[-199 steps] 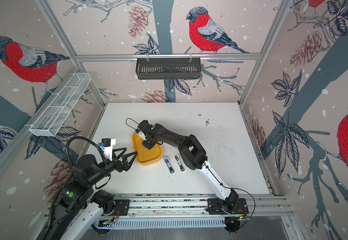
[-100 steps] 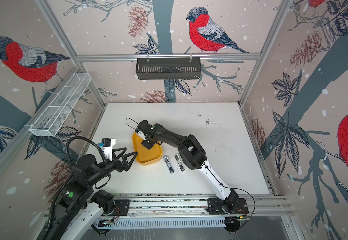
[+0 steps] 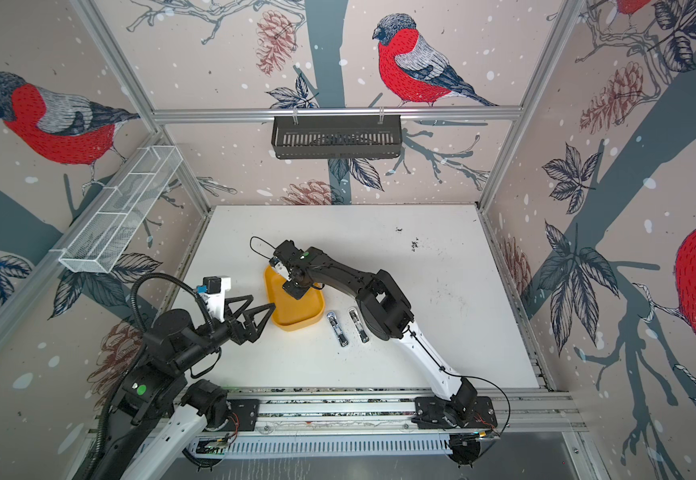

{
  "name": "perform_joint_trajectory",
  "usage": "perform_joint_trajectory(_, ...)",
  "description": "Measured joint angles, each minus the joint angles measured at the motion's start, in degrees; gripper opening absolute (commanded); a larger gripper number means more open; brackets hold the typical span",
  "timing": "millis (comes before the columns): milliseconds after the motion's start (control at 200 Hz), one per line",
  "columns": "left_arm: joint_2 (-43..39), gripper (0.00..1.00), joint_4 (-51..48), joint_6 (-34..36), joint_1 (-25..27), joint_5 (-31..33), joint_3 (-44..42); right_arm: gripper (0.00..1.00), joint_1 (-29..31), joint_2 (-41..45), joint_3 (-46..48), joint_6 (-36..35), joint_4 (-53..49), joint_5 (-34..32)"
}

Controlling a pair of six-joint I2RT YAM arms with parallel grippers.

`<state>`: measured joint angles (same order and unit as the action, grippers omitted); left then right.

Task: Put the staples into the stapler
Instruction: 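Close the right gripper on the grey staple strip and lift it, then carry the staple strip with the right gripper over the white stapler half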

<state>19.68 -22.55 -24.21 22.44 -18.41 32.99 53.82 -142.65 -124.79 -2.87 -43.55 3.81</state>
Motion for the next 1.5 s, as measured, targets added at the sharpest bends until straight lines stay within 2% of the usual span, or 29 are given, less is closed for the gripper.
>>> perform_joint_trajectory(300,-0.07,0.99,0.0,0.02,-0.11,-0.81,0.0,0.1,0.09,3.91,0.85,1.42,2.67,0.2)
perform_joint_trajectory(480,-0.48,0.98,0.09,0.04,-0.28,-1.05,-0.02,0.09,0.09,8.83,6.12,2.89,6.36,0.04)
perform_joint_trajectory(811,-0.48,0.98,2.43,0.59,-0.42,-6.1,-0.02,0.09,0.13,25.31,26.49,6.58,17.77,-2.58)
perform_joint_trajectory(1136,6.32,0.98,5.99,0.9,0.33,-13.18,-0.17,0.1,0.11,46.93,52.24,12.15,28.28,-6.93)
perform_joint_trajectory(1336,10.8,0.98,6.75,2.43,4.2,-15.47,0.26,0.11,0.09,58.05,65.72,16.61,32.96,-9.79)
perform_joint_trajectory(1501,14.51,0.98,6.49,4.68,13.51,-12.11,2.03,0.11,0.26,64.81,74.05,19.47,35.69,-11.37)
